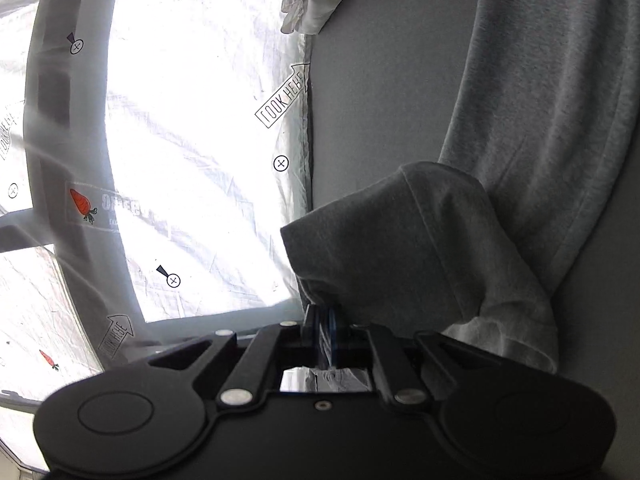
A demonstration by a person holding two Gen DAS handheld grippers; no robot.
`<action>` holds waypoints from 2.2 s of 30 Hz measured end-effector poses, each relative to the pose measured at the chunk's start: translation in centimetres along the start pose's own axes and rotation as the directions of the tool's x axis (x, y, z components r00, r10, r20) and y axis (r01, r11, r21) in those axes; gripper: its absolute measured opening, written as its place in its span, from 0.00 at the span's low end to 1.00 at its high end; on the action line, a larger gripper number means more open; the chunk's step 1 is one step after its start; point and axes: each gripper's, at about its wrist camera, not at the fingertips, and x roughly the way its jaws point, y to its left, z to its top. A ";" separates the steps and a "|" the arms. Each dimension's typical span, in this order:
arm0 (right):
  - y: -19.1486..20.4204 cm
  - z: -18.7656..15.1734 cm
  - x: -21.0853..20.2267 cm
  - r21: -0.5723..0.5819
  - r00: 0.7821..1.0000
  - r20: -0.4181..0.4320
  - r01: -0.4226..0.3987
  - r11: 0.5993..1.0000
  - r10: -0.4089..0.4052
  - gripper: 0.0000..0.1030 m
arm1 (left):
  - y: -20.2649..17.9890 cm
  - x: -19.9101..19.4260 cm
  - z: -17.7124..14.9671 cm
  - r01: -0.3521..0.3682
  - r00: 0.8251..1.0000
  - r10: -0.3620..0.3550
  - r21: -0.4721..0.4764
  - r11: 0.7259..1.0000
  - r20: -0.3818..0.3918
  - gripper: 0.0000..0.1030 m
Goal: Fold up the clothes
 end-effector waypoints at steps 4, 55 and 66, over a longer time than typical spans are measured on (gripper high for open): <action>1.4 -2.1 2.2 -0.066 0.998 -0.055 0.028 0.997 -0.032 0.02 | 0.1 0.0 0.1 0.012 1.000 -0.012 0.013 1.000 -0.002 1.00; 4.6 -10.7 9.1 -0.455 0.985 -0.119 0.056 0.889 -0.123 0.06 | 0.7 1.0 2.6 0.090 0.973 -0.070 0.085 0.992 -0.218 1.00; 3.5 -14.8 13.4 -0.282 0.962 -0.266 -0.012 0.959 -0.066 0.06 | 0.7 1.2 3.0 0.136 0.972 -0.102 0.148 0.980 -0.213 1.00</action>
